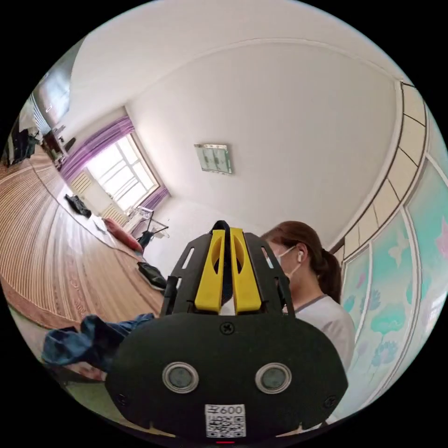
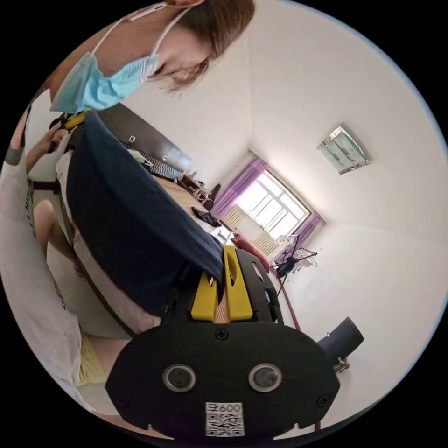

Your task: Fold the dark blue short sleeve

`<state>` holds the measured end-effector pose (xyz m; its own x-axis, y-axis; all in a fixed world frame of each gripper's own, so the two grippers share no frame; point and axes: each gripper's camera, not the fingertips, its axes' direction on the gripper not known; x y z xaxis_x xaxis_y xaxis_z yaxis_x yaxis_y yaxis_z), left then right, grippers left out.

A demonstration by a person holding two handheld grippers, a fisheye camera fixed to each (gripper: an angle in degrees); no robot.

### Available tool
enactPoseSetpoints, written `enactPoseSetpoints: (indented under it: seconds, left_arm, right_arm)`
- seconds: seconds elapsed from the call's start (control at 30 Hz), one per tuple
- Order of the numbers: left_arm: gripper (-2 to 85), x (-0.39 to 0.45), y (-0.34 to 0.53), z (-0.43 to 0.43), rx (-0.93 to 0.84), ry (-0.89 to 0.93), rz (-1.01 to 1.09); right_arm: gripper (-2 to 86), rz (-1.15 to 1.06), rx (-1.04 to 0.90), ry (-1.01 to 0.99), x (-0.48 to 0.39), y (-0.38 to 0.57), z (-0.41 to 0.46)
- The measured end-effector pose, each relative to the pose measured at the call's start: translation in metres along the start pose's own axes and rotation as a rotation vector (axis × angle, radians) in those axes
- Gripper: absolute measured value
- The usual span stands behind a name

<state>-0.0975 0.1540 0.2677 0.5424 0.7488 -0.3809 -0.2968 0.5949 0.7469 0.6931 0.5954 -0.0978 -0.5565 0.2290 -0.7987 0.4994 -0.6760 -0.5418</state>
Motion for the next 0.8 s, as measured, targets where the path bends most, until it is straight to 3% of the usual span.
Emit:
enactPoseSetpoints:
  seconds: [0.1, 0.2, 0.27, 0.33, 0.4, 0.47, 0.53, 0.6, 0.7, 0.8]
  left_arm:
    - [1.9, -0.067, -0.059, 0.053, -0.172, -0.168, -0.135]
    - [1.8, -0.111, -0.168, 0.139, -0.274, -0.07, -0.176]
    - [1.9, -0.099, -0.252, 0.191, -0.265, -0.115, -0.027]
    - [1.9, -0.044, -0.322, 0.245, -0.235, -0.183, 0.078]
    - [2.1, 0.092, -0.37, 0.294, -0.138, -0.227, 0.494]
    - [2.3, 0.169, -0.377, 0.297, -0.005, -0.335, 0.727]
    - [2.4, 0.202, -0.388, 0.288, 0.001, -0.329, 0.846]
    - [2.4, 0.195, -0.403, 0.272, -0.146, -0.231, 0.841]
    - [2.2, 0.148, -0.372, 0.259, -0.305, -0.338, 0.894]
    - [2.1, 0.069, -0.306, 0.239, -0.325, -0.428, 0.807]
  right_arm:
    - [-0.8, -0.187, -0.096, 0.025, 0.0, -0.013, 0.089]
    - [-0.8, -0.233, -0.105, 0.167, 0.071, -0.061, 0.189]
    - [-0.8, -0.14, -0.284, 0.147, 0.184, -0.129, 0.273]
    - [-0.8, 0.001, -0.306, 0.203, 0.259, -0.193, 0.263]
    - [-0.8, 0.149, -0.116, 0.346, 0.303, -0.236, 0.193]
    - [-0.8, 0.254, 0.293, 0.484, 0.318, -0.224, 0.103]
    - [-0.8, 0.208, 0.41, 0.42, 0.324, -0.205, 0.075]
    - [-0.8, 0.062, 0.439, 0.32, 0.316, -0.18, 0.072]
    - [-0.8, -0.096, 0.35, 0.234, 0.268, -0.137, 0.114]
    - [-0.8, -0.133, 0.159, 0.107, 0.193, -0.091, 0.194]
